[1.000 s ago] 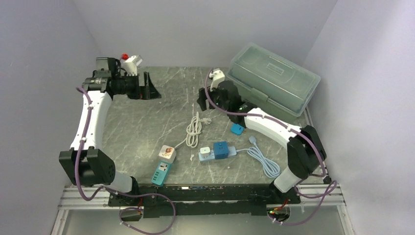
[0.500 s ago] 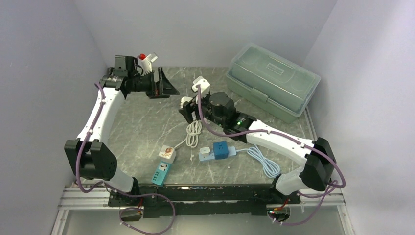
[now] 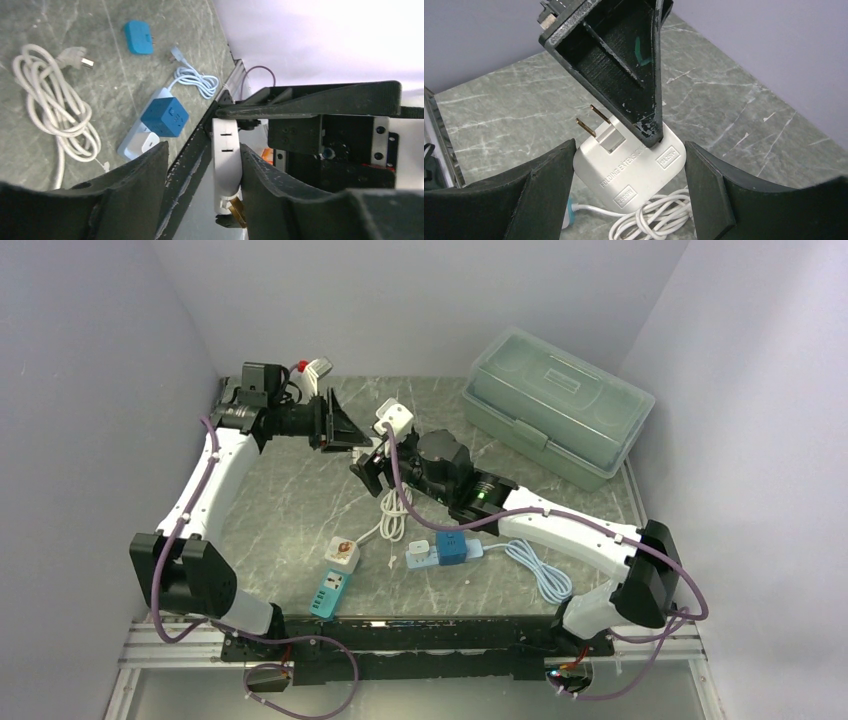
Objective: Insert the plug
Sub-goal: Pick up the plug from the center of the board.
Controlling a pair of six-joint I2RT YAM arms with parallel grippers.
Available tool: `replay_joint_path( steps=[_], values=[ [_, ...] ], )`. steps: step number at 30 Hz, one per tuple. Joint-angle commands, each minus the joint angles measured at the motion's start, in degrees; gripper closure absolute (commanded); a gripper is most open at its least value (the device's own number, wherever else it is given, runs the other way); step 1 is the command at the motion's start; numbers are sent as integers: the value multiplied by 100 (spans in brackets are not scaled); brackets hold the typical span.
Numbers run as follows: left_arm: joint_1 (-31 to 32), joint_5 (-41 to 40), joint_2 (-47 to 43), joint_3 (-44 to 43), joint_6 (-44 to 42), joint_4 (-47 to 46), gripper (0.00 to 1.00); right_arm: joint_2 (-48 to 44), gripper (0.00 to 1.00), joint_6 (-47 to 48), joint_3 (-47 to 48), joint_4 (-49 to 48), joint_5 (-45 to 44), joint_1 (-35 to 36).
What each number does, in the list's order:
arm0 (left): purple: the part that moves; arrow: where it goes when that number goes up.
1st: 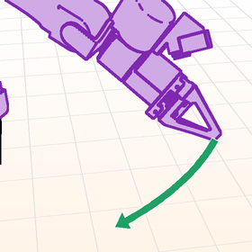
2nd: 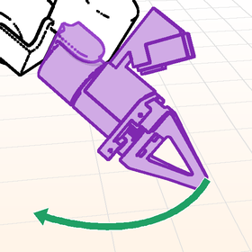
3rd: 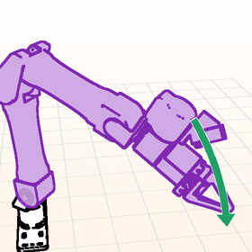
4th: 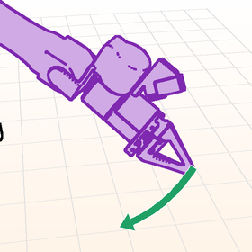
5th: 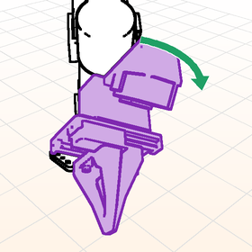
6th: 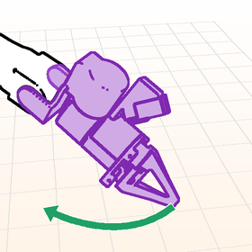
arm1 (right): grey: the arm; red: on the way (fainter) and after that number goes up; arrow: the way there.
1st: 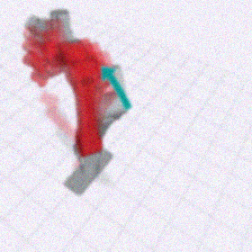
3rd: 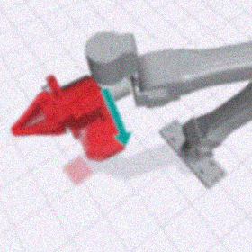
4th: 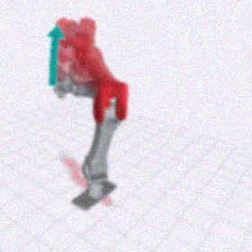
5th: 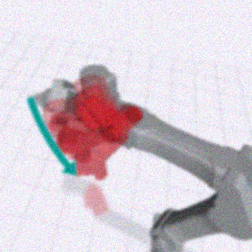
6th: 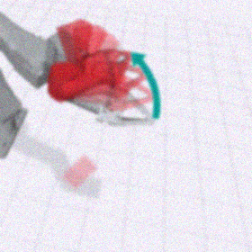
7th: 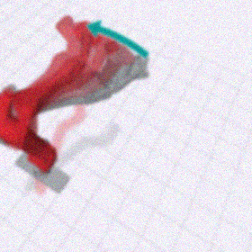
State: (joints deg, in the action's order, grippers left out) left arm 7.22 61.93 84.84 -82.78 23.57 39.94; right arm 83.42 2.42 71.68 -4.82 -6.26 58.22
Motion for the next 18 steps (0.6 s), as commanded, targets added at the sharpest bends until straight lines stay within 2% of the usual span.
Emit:
replay_joint_path(
  steps=[1, 3, 5, 7, 11, 14, 18],
  values=[
    [33, 497, -302, 84, 51, -114, 50, -35, 34, 231, 268, -165, -233, 23],
    [33, 555, -348, 82, -21, -61, 63, -43, 34, 251, 308, -124, -207, 23],
    [33, 544, -353, 48, -120, 42, 83, -14, 34, 239, 356, -100, -163, 32],
    [38, 541, -352, 47, -133, 93, 98, 39, 32, 187, 402, -77, -90, 46],
    [42, 681, -378, 51, -179, 70, 100, 91, 22, -57, 434, -72, 117, 58],
    [42, 759, -389, -63, -596, 412, 100, -25, 4, -304, 414, -30, 310, 47],
    [42, 843, -380, -397, -1618, 1203, 100, -375, 0, -763, 261, 137, 741, -53]
  ],
)
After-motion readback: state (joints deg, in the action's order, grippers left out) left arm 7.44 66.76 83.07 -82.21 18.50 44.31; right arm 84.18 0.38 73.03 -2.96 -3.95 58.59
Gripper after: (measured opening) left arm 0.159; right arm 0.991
